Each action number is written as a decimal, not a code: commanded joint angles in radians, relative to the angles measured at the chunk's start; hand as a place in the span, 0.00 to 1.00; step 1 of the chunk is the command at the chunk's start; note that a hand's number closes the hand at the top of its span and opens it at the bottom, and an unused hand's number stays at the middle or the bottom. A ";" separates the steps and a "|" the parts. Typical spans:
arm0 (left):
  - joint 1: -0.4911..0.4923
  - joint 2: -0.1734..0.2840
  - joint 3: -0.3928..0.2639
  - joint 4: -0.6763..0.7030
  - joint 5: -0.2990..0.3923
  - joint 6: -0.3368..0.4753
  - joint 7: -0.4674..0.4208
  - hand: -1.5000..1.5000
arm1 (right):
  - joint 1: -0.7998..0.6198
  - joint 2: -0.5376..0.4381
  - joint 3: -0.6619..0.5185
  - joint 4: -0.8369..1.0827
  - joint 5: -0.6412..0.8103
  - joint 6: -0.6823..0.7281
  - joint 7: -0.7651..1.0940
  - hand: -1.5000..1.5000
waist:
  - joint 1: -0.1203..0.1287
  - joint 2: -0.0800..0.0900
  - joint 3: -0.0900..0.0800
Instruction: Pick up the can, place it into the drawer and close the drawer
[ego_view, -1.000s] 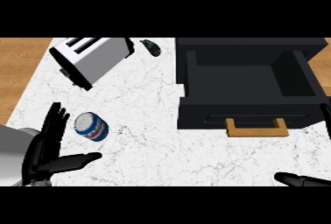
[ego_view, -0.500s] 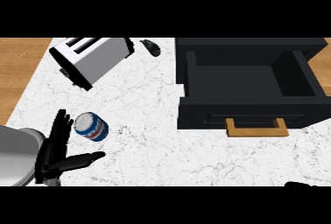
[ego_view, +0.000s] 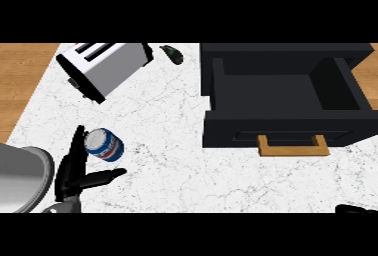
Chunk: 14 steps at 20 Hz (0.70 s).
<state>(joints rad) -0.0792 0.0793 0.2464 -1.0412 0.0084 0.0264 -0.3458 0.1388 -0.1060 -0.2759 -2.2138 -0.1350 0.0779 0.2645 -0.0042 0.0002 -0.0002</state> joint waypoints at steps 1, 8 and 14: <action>-0.046 0.044 0.041 0.163 0.020 -0.020 -0.101 0.00 | 0.014 0.050 0.062 0.011 0.068 -0.004 -0.033 0.00 | 0.000 0.000 0.000; -0.199 0.053 0.054 0.414 0.029 0.005 -0.222 0.00 | -0.016 0.015 0.004 -0.017 0.008 0.009 0.039 0.00 | -0.001 0.000 0.000; -0.292 0.108 0.076 0.613 0.035 -0.050 -0.330 0.00 | 0.068 0.049 0.011 -0.061 0.021 0.042 -0.005 0.00 | -0.007 0.001 -0.001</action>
<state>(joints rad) -0.3424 0.1895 0.3316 -0.5086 0.0483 -0.0121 -0.6108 0.1581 -0.0786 -0.2725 -2.2339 -0.1223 0.1054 0.2678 -0.0095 0.0017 -0.0007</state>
